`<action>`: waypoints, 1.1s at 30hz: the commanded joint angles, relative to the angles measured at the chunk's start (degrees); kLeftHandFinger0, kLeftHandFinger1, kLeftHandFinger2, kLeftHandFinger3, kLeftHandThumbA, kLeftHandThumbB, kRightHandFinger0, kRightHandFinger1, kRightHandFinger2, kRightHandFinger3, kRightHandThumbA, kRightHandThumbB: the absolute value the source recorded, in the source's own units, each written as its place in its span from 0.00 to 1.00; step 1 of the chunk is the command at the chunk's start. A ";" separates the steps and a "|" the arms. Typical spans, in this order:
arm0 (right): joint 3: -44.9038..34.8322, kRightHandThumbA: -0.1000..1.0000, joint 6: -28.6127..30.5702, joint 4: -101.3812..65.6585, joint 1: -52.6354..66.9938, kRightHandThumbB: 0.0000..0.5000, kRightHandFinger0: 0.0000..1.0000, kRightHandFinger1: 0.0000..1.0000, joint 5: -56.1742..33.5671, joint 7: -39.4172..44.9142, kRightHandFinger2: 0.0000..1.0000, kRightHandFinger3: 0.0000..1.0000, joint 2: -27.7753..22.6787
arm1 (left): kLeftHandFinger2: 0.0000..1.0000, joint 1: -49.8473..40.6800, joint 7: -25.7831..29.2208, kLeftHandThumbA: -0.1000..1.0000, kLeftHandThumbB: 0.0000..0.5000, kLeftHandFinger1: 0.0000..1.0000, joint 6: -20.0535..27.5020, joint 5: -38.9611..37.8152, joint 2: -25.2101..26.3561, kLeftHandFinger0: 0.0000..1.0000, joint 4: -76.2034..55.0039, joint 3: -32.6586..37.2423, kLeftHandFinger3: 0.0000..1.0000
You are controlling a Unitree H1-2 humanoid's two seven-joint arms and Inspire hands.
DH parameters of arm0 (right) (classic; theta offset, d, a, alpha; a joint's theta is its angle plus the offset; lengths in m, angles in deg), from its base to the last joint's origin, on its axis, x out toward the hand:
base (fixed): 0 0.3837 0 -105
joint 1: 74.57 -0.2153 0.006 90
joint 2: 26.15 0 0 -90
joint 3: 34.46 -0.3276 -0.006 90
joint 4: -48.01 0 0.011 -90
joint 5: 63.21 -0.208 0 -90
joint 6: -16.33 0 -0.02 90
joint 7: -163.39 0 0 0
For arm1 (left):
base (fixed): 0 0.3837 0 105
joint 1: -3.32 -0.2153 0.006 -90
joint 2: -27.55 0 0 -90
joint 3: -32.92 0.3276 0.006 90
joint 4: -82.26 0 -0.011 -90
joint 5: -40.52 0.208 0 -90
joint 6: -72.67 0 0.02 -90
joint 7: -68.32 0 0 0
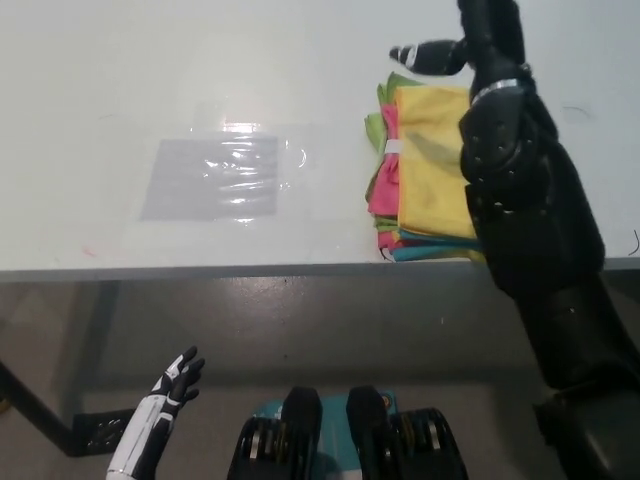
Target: A stack of folded microfibre clothes with a single fold is kept infront of the robot. the robot uses its right hand to grab one end of the clothes and pulla it away from the other end to unfold
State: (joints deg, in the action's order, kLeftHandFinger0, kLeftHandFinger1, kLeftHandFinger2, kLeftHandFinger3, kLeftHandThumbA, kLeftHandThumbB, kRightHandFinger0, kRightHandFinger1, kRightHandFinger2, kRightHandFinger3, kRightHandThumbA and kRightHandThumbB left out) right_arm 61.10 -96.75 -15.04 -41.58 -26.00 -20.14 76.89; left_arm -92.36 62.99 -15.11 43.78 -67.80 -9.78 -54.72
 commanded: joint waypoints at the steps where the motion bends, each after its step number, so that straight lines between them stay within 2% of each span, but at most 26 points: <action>1: 1.43 1.00 -2.55 5.04 -5.06 0.62 1.00 1.00 0.80 -3.63 1.00 1.00 0.25 | 1.00 -0.11 -0.83 1.00 0.41 1.00 1.94 0.35 1.03 1.00 -2.28 0.22 1.00; 3: 1.68 1.00 -3.18 8.74 -5.78 0.63 1.00 1.00 0.11 -4.03 1.00 1.00 0.60 | 1.00 0.09 -1.03 1.00 0.38 1.00 2.30 0.22 0.98 1.00 -2.05 0.29 1.00; 6: 2.60 1.00 -3.85 13.53 -6.32 0.63 1.00 1.00 -0.04 -3.81 1.00 1.00 0.89 | 1.00 -0.03 -1.47 1.00 0.41 1.00 1.71 -0.08 1.01 1.00 -2.43 0.27 1.00; 9: 2.45 1.00 -3.65 19.65 -7.04 0.67 1.00 1.00 -1.34 -6.17 1.00 1.00 1.69 | 1.00 -0.15 -1.67 1.00 0.40 1.00 1.39 -0.10 1.10 1.00 -2.83 0.27 1.00; 14: 1.87 1.00 -2.34 27.12 -7.89 0.63 1.00 1.00 -3.33 -7.59 1.00 1.00 2.32 | 1.00 0.15 -1.71 1.00 0.45 1.00 1.43 0.36 1.37 1.00 -2.76 0.36 1.00; 19: -0.05 1.00 -0.59 32.50 -8.22 0.74 1.00 1.00 -6.72 -9.58 1.00 1.00 3.03 | 1.00 0.75 -1.76 1.00 0.46 1.00 1.27 1.10 1.59 1.00 -2.61 0.72 1.00; 21: -1.22 1.00 0.29 33.15 -8.11 0.74 1.00 1.00 -8.41 -10.04 1.00 1.00 3.34 | 1.00 0.78 -1.82 1.00 0.46 1.00 0.67 1.09 1.61 1.00 -2.97 0.79 1.00; 24: -3.13 1.00 1.10 32.52 -7.30 0.71 1.00 1.00 -10.97 -9.35 1.00 1.00 3.70 | 1.00 1.05 -1.87 0.99 0.48 1.00 0.32 1.24 1.55 1.00 -2.72 1.03 1.00; 25: -3.89 1.00 0.81 32.16 -7.13 0.72 1.00 1.00 -11.99 -8.62 1.00 1.00 3.73 | 1.00 1.20 -1.88 0.99 0.48 1.00 0.20 1.44 1.55 1.00 -2.67 1.18 1.00; 31: -6.47 1.00 2.16 33.37 -6.11 0.66 1.00 1.00 -15.41 -8.54 1.00 1.00 3.70 | 1.00 1.35 -1.91 0.96 0.43 1.00 -0.77 1.67 1.76 1.00 -3.41 1.49 1.00; 33: -6.80 1.00 3.29 33.58 -5.27 0.57 0.98 1.00 -15.73 -10.44 1.00 1.00 3.68 | 1.00 1.39 -1.93 0.96 0.45 1.00 -0.99 1.65 1.83 1.00 -3.40 1.58 1.00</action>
State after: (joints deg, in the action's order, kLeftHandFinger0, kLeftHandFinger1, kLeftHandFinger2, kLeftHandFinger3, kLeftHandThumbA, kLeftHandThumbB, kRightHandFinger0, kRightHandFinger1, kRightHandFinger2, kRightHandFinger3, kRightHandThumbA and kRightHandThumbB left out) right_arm 55.58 -96.00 17.70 -46.10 -37.60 -28.61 80.12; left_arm -91.42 62.32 -15.86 44.85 -67.22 -11.03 -53.43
